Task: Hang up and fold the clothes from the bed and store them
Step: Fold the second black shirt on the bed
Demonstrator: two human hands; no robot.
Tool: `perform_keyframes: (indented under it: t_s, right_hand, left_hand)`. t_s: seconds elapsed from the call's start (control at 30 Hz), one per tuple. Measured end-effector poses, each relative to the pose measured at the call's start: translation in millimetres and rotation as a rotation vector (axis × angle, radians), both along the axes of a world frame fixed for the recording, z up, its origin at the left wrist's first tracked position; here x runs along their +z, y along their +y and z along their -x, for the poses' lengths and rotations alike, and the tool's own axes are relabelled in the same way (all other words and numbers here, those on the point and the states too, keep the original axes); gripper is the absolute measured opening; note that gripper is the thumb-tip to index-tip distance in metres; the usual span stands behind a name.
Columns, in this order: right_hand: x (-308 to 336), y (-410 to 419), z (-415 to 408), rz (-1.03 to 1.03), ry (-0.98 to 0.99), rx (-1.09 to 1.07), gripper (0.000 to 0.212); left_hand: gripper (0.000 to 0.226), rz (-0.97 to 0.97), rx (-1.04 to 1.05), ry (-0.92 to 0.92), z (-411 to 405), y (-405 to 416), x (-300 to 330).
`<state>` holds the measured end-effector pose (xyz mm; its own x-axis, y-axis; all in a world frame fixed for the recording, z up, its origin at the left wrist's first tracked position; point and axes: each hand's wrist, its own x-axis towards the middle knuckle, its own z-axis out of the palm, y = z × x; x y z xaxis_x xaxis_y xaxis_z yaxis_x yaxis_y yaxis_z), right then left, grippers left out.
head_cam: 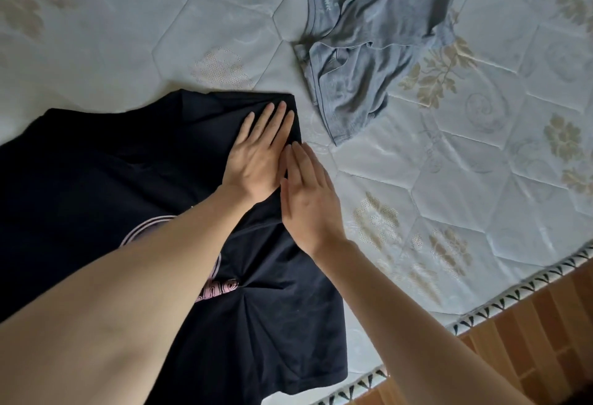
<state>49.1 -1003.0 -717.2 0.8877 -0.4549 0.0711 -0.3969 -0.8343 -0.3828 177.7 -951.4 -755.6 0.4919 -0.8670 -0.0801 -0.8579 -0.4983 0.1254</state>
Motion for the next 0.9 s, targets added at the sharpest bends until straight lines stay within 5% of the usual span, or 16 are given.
perform_keyframes:
  t_s: [0.17, 0.27, 0.53, 0.7, 0.9]
  right_hand:
    - [-19.8, 1.7, -39.0, -0.070, 0.145, 0.035, 0.055]
    - [-28.2, -0.7, -24.5, 0.077, 0.330, 0.117, 0.065]
    - [-25.1, 10.1, 19.1, 0.186, 0.384, 0.131, 0.061]
    - [-24.0, 47.9, -3.7, 0.127, 0.353, 0.528, 0.067]
    - [-18.2, 105.8, 0.5, 0.099, 0.446, 0.679, 0.077]
  left_hand:
    - [0.060, 0.022, 0.160, -0.011, -15.1, 16.5, -0.6]
    - [0.053, 0.056, 0.160, -0.023, -31.0, 35.6, -1.0]
    - [0.059, 0.004, 0.200, -0.035, -45.7, 58.4, -1.2]
    - [0.062, 0.007, 0.061, 0.013, -58.4, 66.8, -2.0]
    - [0.066, -0.062, 0.002, 0.060, -65.9, 69.3, 3.3]
